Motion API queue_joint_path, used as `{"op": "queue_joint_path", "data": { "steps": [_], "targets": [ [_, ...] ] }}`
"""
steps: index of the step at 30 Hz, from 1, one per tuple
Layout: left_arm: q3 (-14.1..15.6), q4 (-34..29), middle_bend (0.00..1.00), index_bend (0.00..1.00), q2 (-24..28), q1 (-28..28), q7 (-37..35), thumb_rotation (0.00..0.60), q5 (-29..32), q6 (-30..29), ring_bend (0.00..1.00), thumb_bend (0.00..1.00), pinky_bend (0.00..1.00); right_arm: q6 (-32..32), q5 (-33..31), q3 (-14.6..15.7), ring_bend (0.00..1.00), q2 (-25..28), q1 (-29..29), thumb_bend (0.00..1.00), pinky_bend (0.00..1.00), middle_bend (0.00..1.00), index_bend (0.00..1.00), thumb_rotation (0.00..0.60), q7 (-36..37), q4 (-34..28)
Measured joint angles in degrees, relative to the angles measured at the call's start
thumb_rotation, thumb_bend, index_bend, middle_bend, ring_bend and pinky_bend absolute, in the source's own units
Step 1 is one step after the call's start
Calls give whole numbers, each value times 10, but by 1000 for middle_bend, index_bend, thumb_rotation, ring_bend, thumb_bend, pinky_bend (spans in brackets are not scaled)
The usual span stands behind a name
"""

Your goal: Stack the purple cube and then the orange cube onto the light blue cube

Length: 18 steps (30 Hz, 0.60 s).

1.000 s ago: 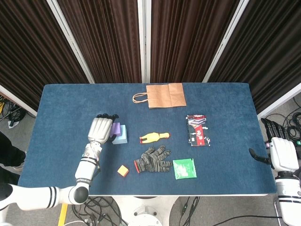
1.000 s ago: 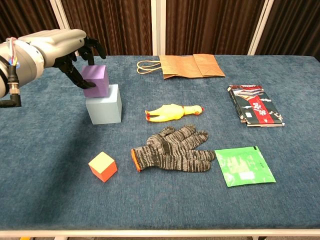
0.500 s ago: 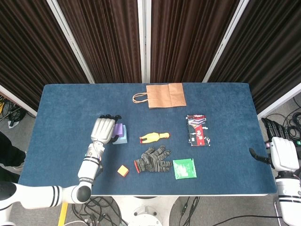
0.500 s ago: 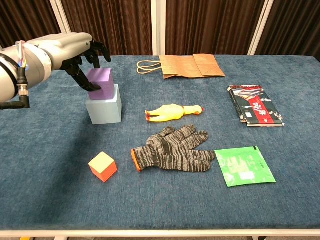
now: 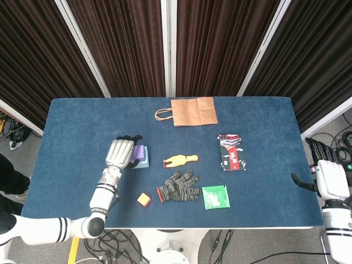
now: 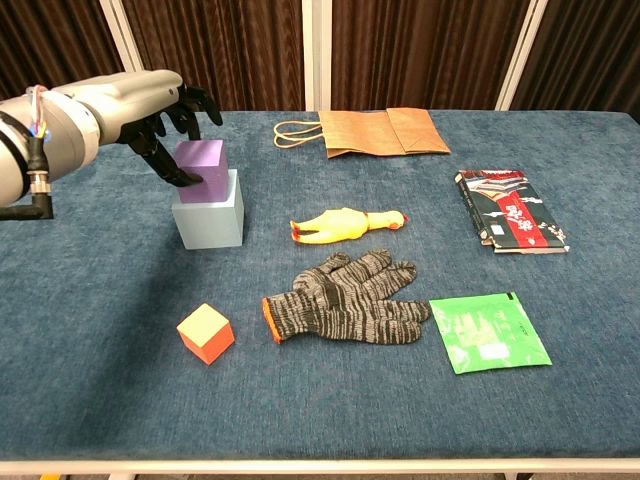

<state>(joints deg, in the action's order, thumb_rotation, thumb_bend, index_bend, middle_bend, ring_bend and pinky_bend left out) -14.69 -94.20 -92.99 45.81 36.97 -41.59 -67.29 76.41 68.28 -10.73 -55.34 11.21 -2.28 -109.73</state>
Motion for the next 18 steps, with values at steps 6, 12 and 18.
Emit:
{"op": "queue_joint_path", "data": {
  "steps": [6, 12, 18],
  "targets": [
    [-3, 2, 257, 181, 10, -7, -32, 600, -17, 7, 234, 210, 277, -1, 0, 0, 0, 1, 1, 156, 0, 64, 20, 600, 0, -1],
    [-2, -18, 261, 178, 36, -19, -33, 600, -26, -15, 231, 209, 276, 1, -1, -1, 0, 3, -1, 157, 0, 64, 20, 600, 5, -1],
    [9, -60, 346, 252, 94, -62, -41, 600, -41, -63, 232, 210, 278, -1, -1, -1, 0, 5, -1, 156, 0, 64, 20, 600, 9, 1]
  ]
}}
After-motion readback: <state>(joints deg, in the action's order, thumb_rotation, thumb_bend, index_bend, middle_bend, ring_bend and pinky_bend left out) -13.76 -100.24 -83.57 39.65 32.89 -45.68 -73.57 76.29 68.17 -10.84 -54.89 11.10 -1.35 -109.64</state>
